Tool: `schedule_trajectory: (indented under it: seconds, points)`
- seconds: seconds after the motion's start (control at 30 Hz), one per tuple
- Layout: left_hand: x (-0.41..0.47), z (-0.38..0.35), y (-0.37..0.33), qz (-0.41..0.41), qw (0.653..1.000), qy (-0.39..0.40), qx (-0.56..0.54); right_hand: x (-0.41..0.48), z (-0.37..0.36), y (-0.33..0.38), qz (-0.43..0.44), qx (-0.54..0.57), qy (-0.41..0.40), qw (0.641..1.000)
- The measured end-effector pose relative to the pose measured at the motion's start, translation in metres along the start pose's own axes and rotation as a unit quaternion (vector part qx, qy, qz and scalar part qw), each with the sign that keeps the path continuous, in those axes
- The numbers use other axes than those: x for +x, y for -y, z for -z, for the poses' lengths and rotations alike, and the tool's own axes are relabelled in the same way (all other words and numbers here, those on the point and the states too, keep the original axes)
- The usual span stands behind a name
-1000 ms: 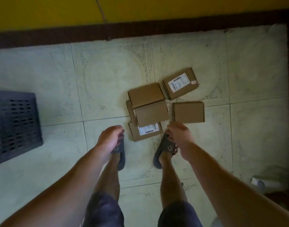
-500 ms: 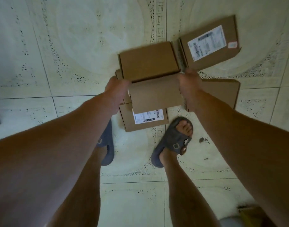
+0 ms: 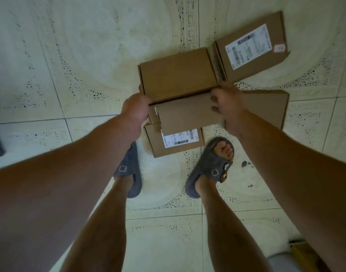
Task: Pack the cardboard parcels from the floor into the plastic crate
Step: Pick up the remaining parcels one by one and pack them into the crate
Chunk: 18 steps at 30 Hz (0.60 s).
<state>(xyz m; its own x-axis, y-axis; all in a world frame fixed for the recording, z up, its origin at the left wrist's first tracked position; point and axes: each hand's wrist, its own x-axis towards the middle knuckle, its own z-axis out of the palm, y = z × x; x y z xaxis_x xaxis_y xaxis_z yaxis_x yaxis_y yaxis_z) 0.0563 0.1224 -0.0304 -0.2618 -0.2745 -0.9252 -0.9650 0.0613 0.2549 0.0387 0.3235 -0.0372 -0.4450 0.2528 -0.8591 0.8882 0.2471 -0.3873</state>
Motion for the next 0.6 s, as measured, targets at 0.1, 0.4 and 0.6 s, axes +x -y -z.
schedule_trajectory:
  seconds: [0.1,0.4,0.6]
  points:
    - [-0.047,0.021,-0.010,-0.019,1.000,0.006,-0.024,-0.053,0.012,0.013,0.008,0.039,0.022,0.999]
    - [-0.214,0.121,-0.052,-0.136,0.989,0.035,-0.054,-0.243,0.046,0.071,0.048,0.139,-0.026,0.989]
    - [-0.339,0.191,-0.052,-0.211,0.974,0.059,-0.052,-0.389,0.068,0.096,0.100,0.162,-0.029,0.981]
